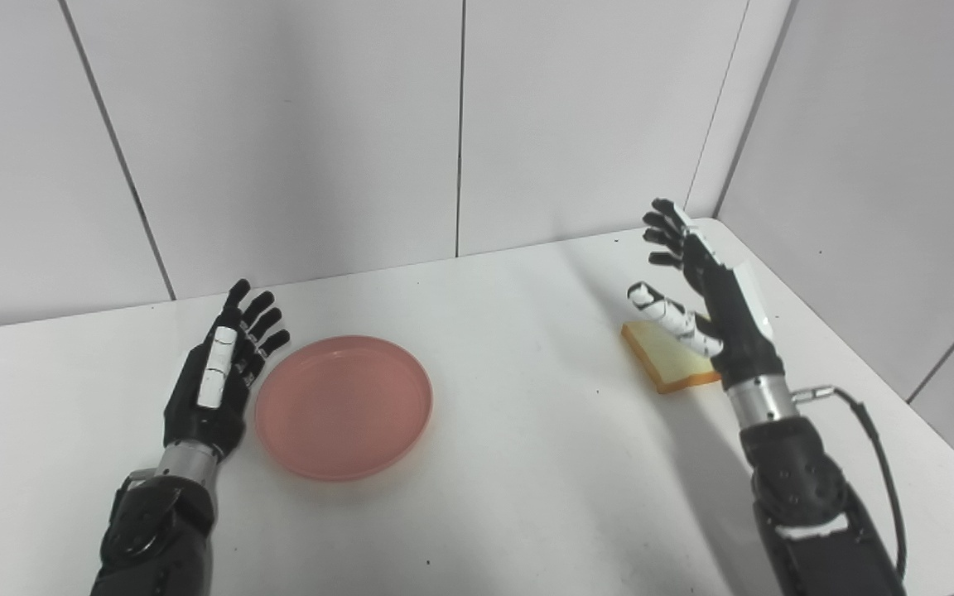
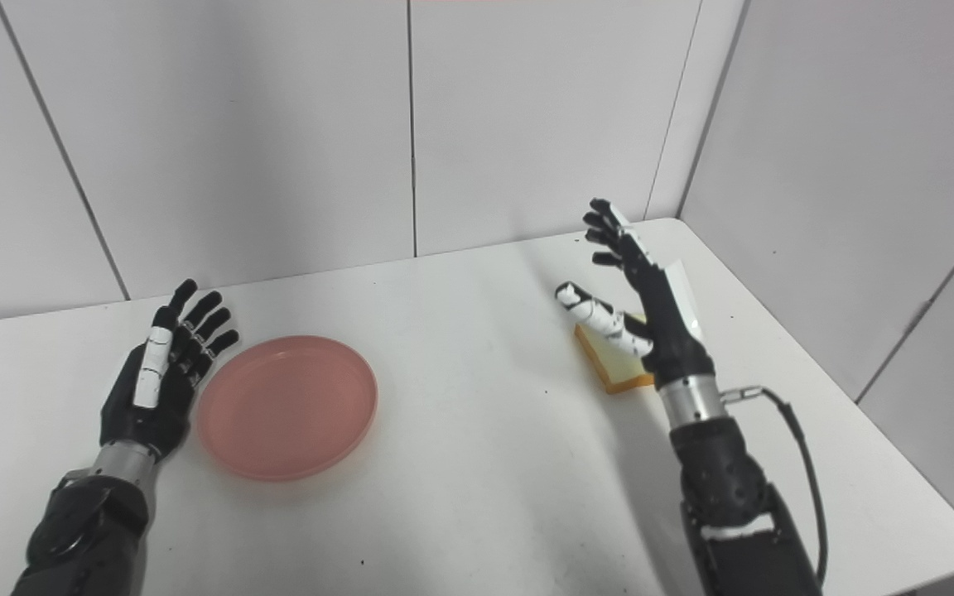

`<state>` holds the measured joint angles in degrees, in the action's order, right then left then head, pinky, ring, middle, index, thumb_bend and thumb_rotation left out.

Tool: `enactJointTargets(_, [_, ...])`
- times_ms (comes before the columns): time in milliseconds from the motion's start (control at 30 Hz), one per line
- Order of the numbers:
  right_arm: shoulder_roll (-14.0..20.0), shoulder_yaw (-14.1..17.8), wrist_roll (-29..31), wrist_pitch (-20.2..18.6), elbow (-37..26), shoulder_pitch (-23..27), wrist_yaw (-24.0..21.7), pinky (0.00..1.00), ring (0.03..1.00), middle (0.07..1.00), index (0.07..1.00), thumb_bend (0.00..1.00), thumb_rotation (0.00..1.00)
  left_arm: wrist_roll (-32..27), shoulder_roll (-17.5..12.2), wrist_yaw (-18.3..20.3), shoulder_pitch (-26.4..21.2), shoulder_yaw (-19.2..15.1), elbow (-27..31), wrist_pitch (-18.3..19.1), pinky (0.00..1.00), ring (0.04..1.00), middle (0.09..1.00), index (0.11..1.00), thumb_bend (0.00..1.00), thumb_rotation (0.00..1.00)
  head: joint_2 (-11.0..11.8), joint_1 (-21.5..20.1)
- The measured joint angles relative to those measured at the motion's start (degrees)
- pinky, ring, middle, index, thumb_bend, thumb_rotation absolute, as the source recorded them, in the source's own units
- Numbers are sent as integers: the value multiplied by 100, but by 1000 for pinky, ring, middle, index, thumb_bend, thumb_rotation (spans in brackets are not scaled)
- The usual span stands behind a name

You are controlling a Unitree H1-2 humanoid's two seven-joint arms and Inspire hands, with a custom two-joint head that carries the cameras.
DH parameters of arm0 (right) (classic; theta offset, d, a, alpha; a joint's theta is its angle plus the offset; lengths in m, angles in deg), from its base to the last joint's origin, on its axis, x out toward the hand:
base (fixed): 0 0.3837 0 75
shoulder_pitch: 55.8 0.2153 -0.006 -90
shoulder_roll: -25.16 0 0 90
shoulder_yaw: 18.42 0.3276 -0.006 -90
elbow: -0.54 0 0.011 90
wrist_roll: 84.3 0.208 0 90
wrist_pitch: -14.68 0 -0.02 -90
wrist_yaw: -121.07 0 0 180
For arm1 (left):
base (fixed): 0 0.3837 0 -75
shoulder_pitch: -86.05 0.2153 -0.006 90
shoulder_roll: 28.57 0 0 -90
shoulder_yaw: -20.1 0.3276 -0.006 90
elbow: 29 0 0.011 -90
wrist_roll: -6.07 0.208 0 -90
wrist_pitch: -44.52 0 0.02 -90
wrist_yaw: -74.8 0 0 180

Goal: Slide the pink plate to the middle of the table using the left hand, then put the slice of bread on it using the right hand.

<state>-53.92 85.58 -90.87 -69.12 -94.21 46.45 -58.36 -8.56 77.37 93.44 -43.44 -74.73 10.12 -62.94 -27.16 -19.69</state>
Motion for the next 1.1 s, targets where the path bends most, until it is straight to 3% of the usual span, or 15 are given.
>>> enactJointTargets(200, [948,-190,-488,-30,822,228,-386,911,939,952,933,951,754,1,1,0,16,2,36,-5,856,917,914,947,884,747,-18,79])
enactJointTargets(267, [1292,-338,-781,-12,1006,268,-522,906,946,958,932,968,756,1,-6,0,50,0,100,-5,855,918,913,945,887,746,-18,70])
enactJointTargets(500, [2338,-1150,-1965,388,1952,829,-755,936,939,934,927,1000,692,2,-23,0,64,9,122,-1,864,919,916,947,875,748,-35,62])
enactJointTargets(600, [2561,-1391,-2129,411,2045,1051,-1042,945,947,943,941,1000,576,9,-20,0,66,20,131,-1,860,917,915,945,880,746,-35,62])
enactJointTargets(700, [2826,-1746,-2173,418,2098,1264,-1664,934,957,956,962,1000,477,11,-18,0,67,29,137,-1,861,919,914,944,875,752,-44,70])
enactJointTargets(867, [3222,-2071,-2175,514,2271,1437,-2440,929,964,971,976,1000,398,11,-33,0,61,21,118,-1,857,914,906,943,873,750,-35,70])
enactJointTargets(1100, [3398,-2327,-2271,520,2234,1584,-3113,932,953,968,994,1000,331,11,-44,0,58,21,102,-2,846,910,906,947,877,748,-35,70])
